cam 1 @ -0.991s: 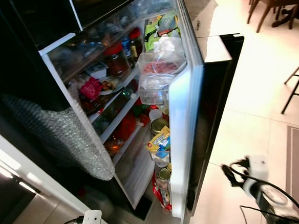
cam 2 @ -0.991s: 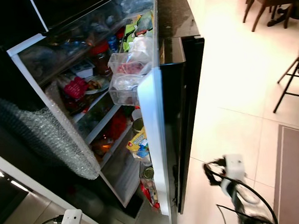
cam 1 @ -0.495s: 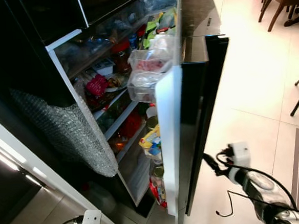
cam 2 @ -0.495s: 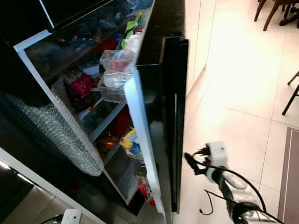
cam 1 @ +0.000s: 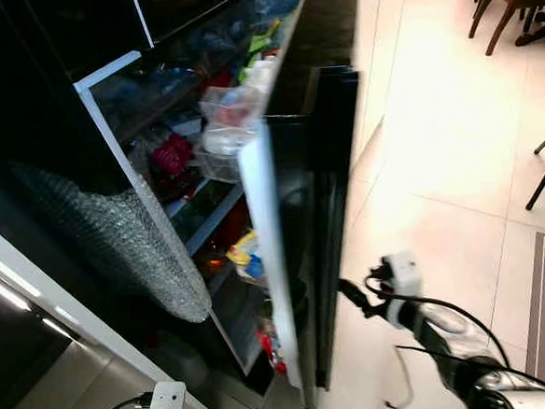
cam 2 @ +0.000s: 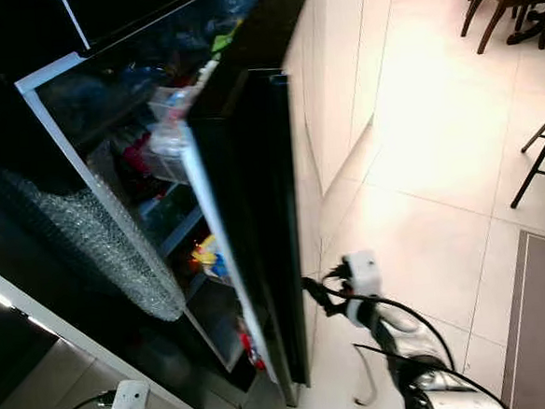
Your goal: Restocking fridge
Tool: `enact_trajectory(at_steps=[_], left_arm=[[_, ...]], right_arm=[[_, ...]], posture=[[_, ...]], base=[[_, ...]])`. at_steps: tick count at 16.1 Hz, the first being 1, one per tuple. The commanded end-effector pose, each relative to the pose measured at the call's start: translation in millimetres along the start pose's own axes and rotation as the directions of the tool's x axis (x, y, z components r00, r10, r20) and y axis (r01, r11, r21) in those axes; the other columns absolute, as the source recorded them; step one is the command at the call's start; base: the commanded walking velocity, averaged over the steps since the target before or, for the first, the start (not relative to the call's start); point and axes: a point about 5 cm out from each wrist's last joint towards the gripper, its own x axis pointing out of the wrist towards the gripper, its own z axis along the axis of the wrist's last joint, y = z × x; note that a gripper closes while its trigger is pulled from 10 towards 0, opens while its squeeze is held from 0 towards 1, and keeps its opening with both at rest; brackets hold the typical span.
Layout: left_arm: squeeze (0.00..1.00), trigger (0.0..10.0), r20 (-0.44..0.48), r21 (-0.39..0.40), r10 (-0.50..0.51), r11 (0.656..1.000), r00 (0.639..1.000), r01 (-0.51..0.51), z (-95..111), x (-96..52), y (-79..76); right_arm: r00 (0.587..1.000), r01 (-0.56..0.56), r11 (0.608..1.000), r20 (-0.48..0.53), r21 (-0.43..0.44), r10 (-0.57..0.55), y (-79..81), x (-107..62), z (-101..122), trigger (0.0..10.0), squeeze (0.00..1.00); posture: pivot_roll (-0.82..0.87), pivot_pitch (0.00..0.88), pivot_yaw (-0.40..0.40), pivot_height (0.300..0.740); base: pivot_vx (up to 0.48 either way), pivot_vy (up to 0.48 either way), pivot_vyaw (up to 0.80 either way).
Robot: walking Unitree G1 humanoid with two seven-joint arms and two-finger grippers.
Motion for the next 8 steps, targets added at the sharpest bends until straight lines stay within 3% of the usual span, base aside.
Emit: enact_trajectory(at_steps=[1, 4, 5, 8], left_arm=[[0.0, 10.0, -0.009, -0.003, 0.01, 1.0, 1.0, -0.011, -2.6, -0.5, 1.5], [0.0, 10.0, -0.002, -0.021, 0.018, 1.0, 1.0, -0.018, -1.3, -0.3, 1.8], [0.0, 10.0, -0.001, -0.022, 0.019, 1.0, 1.0, -0.019, -1.4, -0.4, 2.0], [0.0, 10.0, -0.005, -0.025, 0.023, 0.999, 1.0, -0.023, -4.3, -1.2, 3.8]], right_arm=[[0.999, -0.033, 0.999, 0.002, -0.009, 0.033, 16.6, 13.3, 7.8, 10.0, 0.0], [0.999, -0.037, 0.998, -0.008, -0.051, 0.037, 39.1, 30.9, 20.1, 10.0, 0.0], [0.999, -0.051, 0.997, 0.0, -0.057, 0.051, 24.8, 19.0, 12.0, 10.0, 0.0], [0.999, -0.04, 0.999, 0.005, -0.036, 0.04, 22.0, 17.1, 10.5, 10.0, 0.0]], posture=[[0.01, 0.046, 0.05, 0.74], [0.03, 0.049, 0.05, 0.74], [0.03, 0.049, 0.047, 0.74], [0.03, 0.045, 0.041, 0.74]], base=[[0.0, 0.0, 0.0], [0.0, 0.0, 0.0], [0.0, 0.0, 0.0], [0.0, 0.0, 0.0]])
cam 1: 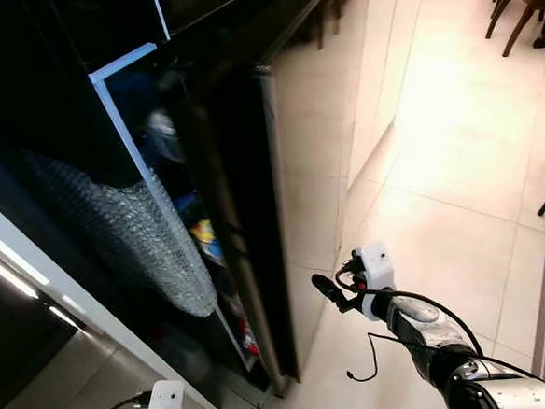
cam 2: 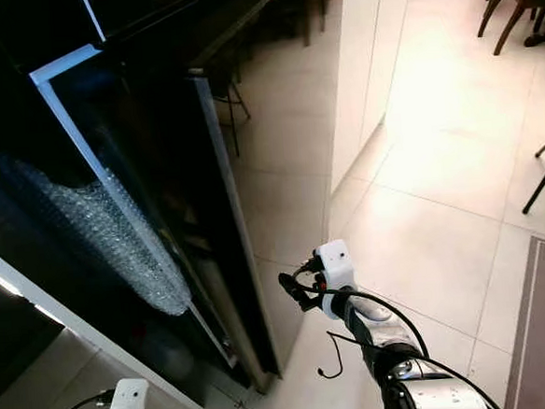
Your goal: Restocking fridge
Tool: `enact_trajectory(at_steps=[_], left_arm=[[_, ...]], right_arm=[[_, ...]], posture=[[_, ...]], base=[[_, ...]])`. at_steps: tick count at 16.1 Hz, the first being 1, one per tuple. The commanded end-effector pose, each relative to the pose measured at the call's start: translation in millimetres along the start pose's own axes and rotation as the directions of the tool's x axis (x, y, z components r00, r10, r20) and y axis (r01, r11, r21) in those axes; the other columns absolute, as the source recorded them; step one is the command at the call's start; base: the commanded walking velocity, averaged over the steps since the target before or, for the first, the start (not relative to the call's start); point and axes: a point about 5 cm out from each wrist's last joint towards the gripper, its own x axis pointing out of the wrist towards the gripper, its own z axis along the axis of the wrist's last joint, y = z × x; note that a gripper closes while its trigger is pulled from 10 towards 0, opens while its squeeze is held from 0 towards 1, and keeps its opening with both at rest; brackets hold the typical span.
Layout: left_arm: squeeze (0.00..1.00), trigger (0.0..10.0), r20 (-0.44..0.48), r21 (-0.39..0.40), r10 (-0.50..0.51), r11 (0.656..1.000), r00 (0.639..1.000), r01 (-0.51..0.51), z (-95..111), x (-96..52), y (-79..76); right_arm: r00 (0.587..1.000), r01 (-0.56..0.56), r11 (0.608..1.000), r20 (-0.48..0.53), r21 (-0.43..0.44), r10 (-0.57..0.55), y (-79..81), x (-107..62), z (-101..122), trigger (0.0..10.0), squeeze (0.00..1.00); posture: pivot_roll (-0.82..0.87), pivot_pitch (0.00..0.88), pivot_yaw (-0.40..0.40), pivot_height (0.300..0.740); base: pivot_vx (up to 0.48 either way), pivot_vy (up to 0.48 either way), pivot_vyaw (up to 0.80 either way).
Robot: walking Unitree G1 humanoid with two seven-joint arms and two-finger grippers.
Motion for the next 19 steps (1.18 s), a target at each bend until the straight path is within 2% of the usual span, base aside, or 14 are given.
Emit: enact_trajectory(at_steps=[1, 5, 9, 10, 11, 13, 14, 16, 18, 19], left_arm=[[0.0, 10.0, -0.012, -0.011, 0.015, 1.0, 1.0, -0.015, -6.4, -1.6, 3.2], [0.0, 10.0, -0.013, -0.016, 0.012, 1.0, 1.0, -0.012, -8.1, -1.9, 1.0], [0.0, 10.0, -0.016, -0.019, 0.007, 1.0, 1.0, -0.007, -10.3, -2.2, -2.3], [0.0, 10.0, -0.016, -0.021, 0.007, 1.0, 1.0, -0.008, -10.5, -2.3, -2.4], [0.0, 10.0, -0.016, -0.024, 0.011, 1.0, 1.0, -0.011, -11.0, -2.4, -1.9], [0.0, 10.0, -0.019, -0.031, 0.015, 0.999, 1.0, -0.016, -12.2, -2.7, -1.7], [0.0, 10.0, -0.02, -0.033, 0.016, 0.999, 1.0, -0.017, -12.6, -2.8, -1.7], [0.0, 10.0, -0.024, -0.035, 0.016, 0.999, 1.0, -0.017, -13.8, -3.0, -1.7], [0.0, 10.0, -0.026, -0.034, 0.016, 0.999, 1.0, -0.017, -14.4, -3.2, -1.4], [0.0, 10.0, -0.026, -0.034, 0.017, 0.999, 1.0, -0.017, -14.6, -3.2, -1.1]], right_arm=[[1.0, 0.009, 1.0, -0.01, -0.003, -0.009, -0.9, -1.6, -3.8, 10.0, 0.0], [0.997, 0.066, 0.998, -0.046, 0.013, -0.065, -17.5, -17.5, -20.2, 10.0, 0.0], [0.965, 0.229, 0.973, -0.141, 0.041, -0.221, -39.5, -45.7, -54.2, 10.0, 0.0], [0.946, 0.283, 0.958, -0.174, 0.038, -0.273, -44.2, -53.7, -64.1, 10.0, 0.0], [0.907, 0.366, 0.93, -0.238, 0.043, -0.346, -50.0, -68.2, -82.9, 10.0, 0.0], [0.842, 0.453, 0.89, -0.351, 0.048, -0.41, -50.9, -93.7, -117.6, 10.0, 0.0], [0.813, 0.467, 0.884, -0.4, 0.018, -0.422, -48.6, -103.8, -131.8, 10.0, 0.0], [0.745, 0.529, 0.847, -0.506, 0.052, -0.435, -39.0, -131.6, -167.3, 10.0, 0.0], [0.699, 0.555, 0.83, -0.571, 0.055, -0.43, -28.6, -148.6, -189.0, 10.0, 0.0], [0.692, 0.557, 0.829, -0.582, 0.053, -0.427, -25.6, -151.6, -193.2, 10.0, 0.0]], posture=[[0.03, 0.044, 0.041, 0.74], [0.03, 0.041, 0.03, 0.74], [0.02, 0.016, 0.022, 0.74], [0.02, 0.016, 0.022, 0.74], [0.02, 0.004, 0.018, 0.74], [0.03, 0.0, 0.013, 0.74], [0.03, 0.0, 0.013, 0.74], [0.02, 0.0, 0.013, 0.74], [0.02, 0.0, 0.016, 0.74], [0.02, 0.0, 0.017, 0.74]], base=[[0.0, 0.0, 0.0], [0.0, 0.0, 0.0], [0.0, 0.0, 0.0], [0.0, 0.0, 0.0], [0.0, 0.0, 0.0], [0.0, 0.0, 0.0], [0.0, 0.0, 0.0], [0.0, 0.0, 0.0], [0.0, 0.0, 0.0], [0.0, 0.0, 0.0]])
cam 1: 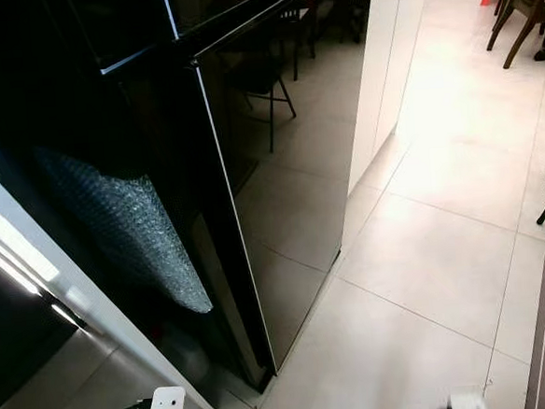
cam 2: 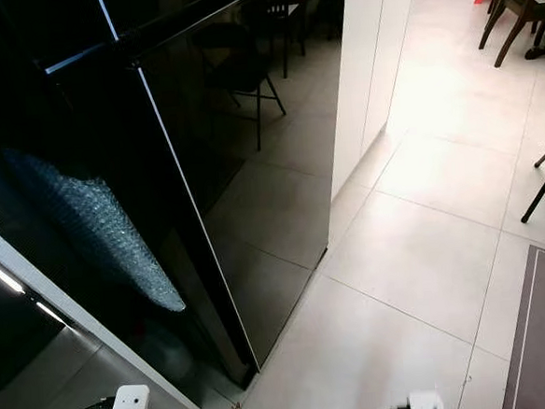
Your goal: Restocking fridge
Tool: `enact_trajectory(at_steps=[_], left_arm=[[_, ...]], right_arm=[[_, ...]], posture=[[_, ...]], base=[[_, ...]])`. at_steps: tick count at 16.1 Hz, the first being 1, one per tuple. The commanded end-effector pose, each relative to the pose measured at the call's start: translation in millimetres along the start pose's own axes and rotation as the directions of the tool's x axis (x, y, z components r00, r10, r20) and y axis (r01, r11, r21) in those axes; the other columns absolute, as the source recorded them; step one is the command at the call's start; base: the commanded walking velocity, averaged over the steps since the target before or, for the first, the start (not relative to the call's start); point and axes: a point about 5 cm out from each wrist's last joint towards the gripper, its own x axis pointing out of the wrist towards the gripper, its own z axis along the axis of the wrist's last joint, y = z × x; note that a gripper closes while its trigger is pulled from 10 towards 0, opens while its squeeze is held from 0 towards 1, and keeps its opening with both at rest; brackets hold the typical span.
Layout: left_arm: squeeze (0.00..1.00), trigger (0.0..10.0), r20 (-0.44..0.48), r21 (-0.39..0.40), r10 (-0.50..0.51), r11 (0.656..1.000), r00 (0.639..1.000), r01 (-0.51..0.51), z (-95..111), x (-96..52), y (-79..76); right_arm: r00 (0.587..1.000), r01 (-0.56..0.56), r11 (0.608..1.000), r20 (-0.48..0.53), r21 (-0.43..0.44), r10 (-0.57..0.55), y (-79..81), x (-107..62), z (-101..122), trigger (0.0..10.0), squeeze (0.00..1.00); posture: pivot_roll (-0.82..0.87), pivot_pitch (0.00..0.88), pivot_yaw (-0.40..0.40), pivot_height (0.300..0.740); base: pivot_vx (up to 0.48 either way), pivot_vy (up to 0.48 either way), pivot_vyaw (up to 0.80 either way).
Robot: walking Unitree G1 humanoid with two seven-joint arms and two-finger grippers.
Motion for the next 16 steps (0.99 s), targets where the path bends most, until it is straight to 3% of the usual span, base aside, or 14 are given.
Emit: enact_trajectory(at_steps=[1, 2, 3, 4, 16], left_arm=[[0.0, 10.0, -0.021, -0.003, 0.01, 1.0, 1.0, -0.01, -5.7, -1.2, 3.3], [0.0, 10.0, -0.02, -0.003, 0.011, 1.0, 1.0, -0.011, -4.9, -1.1, 3.7], [0.0, 10.0, -0.019, -0.002, 0.012, 1.0, 1.0, -0.012, -4.5, -1.0, 4.2], [0.0, 10.0, -0.02, -0.002, 0.011, 1.0, 1.0, -0.011, -4.7, -1.1, 4.2], [0.0, 10.0, -0.03, -0.016, 0.016, 1.0, 0.999, -0.016, -7.7, -1.7, 4.1]], right_arm=[[1.0, -0.002, 1.0, -0.02, 0.013, 0.003, 3.5, -1.0, -9.7, 10.0, 0.0], [1.0, 0.004, 1.0, 0.001, 0.015, -0.004, 0.9, 1.5, 5.6, 10.0, 0.0], [0.998, 0.022, 0.999, 0.052, 0.039, -0.024, -5.0, 4.9, 38.4, 10.0, 0.0], [0.998, 0.026, 0.998, 0.062, 0.052, -0.029, -5.0, 5.3, 42.2, 10.0, 0.0], [0.999, 0.012, 1.0, 0.04, 0.026, -0.013, -4.8, 5.2, 40.7, 10.0, 0.0]], posture=[[0.03, 0.0, 0.017, 0.74], [0.02, 0.0, 0.018, 0.74], [0.02, 0.0, 0.02, 0.74], [0.02, 0.0, 0.023, 0.74], [0.04, 0.036, 0.012, 0.74]], base=[[0.0, 0.0, 0.0], [0.0, 0.0, 0.0], [0.0, 0.0, 0.0], [0.0, 0.0, 0.8], [0.0, 0.0, 0.8]])
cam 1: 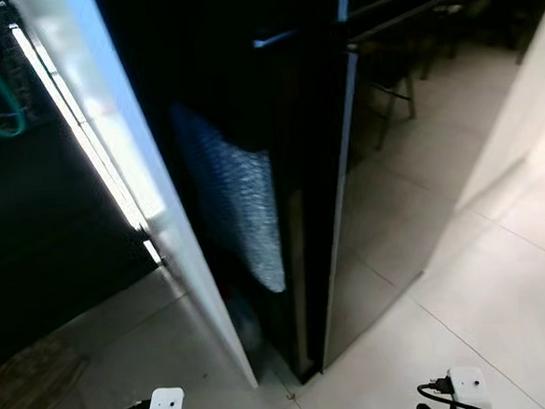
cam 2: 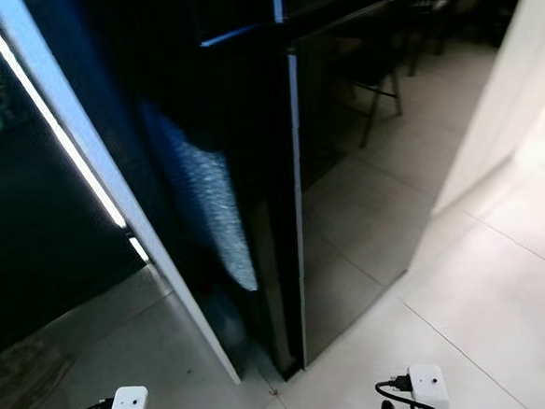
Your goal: Restocking fridge
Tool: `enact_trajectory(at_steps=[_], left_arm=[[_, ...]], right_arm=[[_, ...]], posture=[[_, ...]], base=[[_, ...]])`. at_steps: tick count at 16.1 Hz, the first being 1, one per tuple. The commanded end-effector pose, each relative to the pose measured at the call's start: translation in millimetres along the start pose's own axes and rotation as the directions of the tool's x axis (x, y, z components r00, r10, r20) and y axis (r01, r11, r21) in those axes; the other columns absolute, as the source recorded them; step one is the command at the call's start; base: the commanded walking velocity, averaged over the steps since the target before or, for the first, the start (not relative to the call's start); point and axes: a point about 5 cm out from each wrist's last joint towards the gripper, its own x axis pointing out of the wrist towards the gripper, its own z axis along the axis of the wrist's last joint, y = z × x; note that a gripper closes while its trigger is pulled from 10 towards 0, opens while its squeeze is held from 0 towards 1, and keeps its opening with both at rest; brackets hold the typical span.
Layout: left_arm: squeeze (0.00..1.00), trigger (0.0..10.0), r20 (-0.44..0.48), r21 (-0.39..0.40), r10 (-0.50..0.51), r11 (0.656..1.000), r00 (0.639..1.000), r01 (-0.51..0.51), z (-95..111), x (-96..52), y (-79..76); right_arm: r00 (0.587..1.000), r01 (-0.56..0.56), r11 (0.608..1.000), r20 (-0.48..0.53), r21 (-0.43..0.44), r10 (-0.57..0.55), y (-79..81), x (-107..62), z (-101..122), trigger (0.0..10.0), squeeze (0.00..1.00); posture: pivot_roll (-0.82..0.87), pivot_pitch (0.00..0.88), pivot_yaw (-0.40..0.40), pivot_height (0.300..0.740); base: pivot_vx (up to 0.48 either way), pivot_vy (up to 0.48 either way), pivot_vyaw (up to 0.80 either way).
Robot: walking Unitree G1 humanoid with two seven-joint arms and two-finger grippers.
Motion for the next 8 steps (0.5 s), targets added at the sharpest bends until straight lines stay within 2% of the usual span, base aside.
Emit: enact_trajectory(at_steps=[1, 8], left_arm=[[0.0, 10.0, -0.026, -0.011, 0.011, 1.0, 1.0, -0.011, -6.0, -1.2, 2.7], [0.0, 10.0, -0.027, -0.016, 0.012, 1.0, 1.0, -0.012, -5.6, -1.1, 3.3]], right_arm=[[1.0, 0.002, 1.0, -0.02, -0.004, -0.002, -1.7, -0.5, -2.5, 10.0, 0.0], [1.0, -0.011, 1.0, -0.028, -0.025, 0.01, -0.9, -0.3, -1.5, 10.0, 0.0]], posture=[[0.04, 0.036, 0.012, 0.74], [0.04, 0.037, 0.011, 0.74]], base=[[0.0, 0.0, 0.8], [0.0, 0.0, 0.8]])
